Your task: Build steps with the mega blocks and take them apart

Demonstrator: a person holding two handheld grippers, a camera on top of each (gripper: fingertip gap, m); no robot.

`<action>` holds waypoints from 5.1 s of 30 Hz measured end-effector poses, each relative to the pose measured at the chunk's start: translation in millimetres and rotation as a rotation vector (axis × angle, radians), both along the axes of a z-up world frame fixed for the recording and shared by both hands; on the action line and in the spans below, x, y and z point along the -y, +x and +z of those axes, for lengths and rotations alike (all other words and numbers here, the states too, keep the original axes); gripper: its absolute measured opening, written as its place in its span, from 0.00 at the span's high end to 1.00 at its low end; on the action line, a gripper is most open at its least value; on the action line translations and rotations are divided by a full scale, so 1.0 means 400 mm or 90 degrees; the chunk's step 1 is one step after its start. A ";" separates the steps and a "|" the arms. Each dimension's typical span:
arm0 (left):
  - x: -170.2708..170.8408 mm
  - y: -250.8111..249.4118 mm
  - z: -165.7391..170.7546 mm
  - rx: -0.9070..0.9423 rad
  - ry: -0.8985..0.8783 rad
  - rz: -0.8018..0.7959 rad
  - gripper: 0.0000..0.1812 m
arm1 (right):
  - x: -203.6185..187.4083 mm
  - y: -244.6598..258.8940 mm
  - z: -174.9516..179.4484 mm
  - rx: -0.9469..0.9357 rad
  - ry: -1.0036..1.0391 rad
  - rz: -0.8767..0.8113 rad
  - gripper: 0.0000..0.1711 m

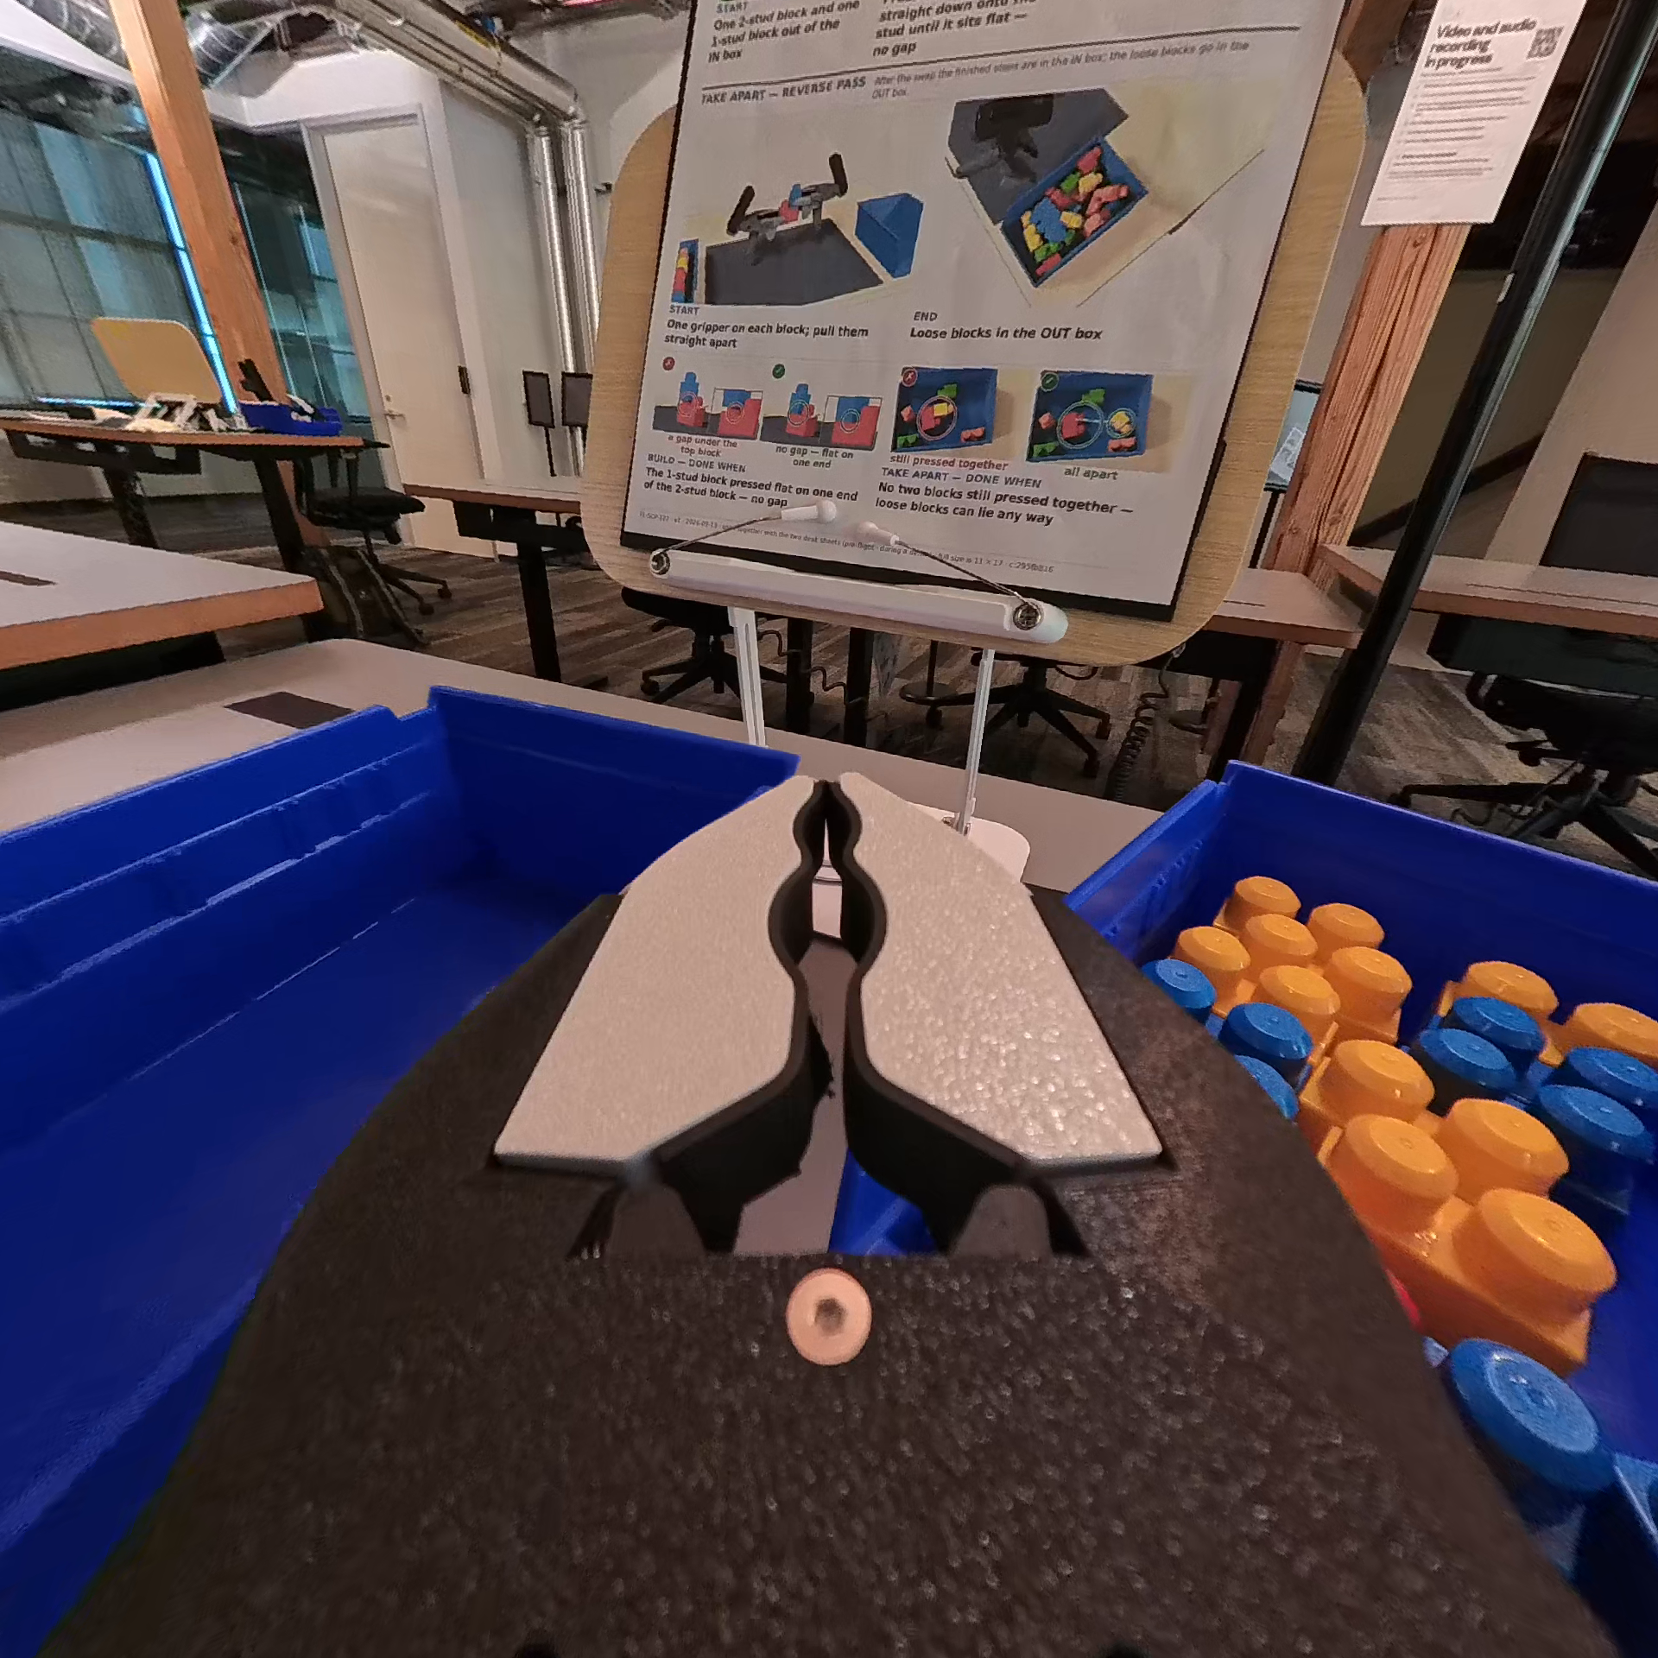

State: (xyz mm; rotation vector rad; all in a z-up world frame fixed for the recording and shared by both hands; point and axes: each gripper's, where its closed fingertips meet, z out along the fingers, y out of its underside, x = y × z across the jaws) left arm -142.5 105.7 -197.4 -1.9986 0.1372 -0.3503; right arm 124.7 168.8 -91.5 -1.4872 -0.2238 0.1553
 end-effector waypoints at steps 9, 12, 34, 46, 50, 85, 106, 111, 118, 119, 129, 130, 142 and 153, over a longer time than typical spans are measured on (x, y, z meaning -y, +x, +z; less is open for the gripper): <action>-0.021 0.057 0.001 -0.002 0.021 -0.045 0.94 | 0.001 -0.012 -0.006 0.014 -0.001 0.005 1.00; -0.018 0.060 0.005 0.017 0.019 -0.064 0.92 | 0.005 -0.012 0.001 0.019 0.002 0.003 1.00; 0.017 0.043 0.194 0.091 0.172 -0.141 0.76 | 0.219 0.531 -0.177 -0.023 -0.252 -0.361 0.60; 0.039 0.065 0.198 0.060 0.183 -0.179 0.78 | 0.195 0.566 -0.246 -0.050 -0.333 -0.363 0.96; 0.062 0.099 0.201 0.024 0.204 -0.212 0.78 | 0.288 0.563 -0.245 -0.052 -0.328 -0.355 0.97; 0.285 0.618 0.181 -0.254 0.289 -0.469 0.91 | 0.553 0.392 -0.025 -0.025 -0.138 -0.289 0.98; 0.193 -0.072 0.449 -0.248 0.346 -0.063 0.96 | 0.300 -0.293 0.161 -0.055 -0.102 0.035 0.93; 0.177 -0.205 0.416 -0.249 0.319 0.001 0.96 | 0.251 -0.429 0.124 -0.049 -0.129 0.090 0.93; 0.167 -0.364 0.357 -0.244 0.297 0.052 0.97 | 0.226 -0.597 0.068 -0.040 -0.166 0.152 0.91; 0.170 -0.388 0.354 -0.247 0.295 0.063 0.97 | 0.226 -0.622 0.063 -0.039 -0.170 0.162 0.91; 0.171 -0.523 0.242 -0.272 0.205 0.009 0.96 | 0.235 -0.758 -0.037 -0.042 -0.229 0.215 0.87; 0.161 -0.526 0.217 -0.261 0.195 0.005 0.96 | 0.232 -0.760 -0.056 -0.040 -0.237 0.212 0.87; 0.075 -0.550 0.013 -0.240 0.084 0.089 0.94 | 0.217 -0.769 -0.166 0.009 -0.255 0.211 0.78; 0.067 -0.595 -0.003 -0.202 0.085 0.163 0.96 | 0.224 -0.805 -0.235 0.033 -0.290 0.230 0.77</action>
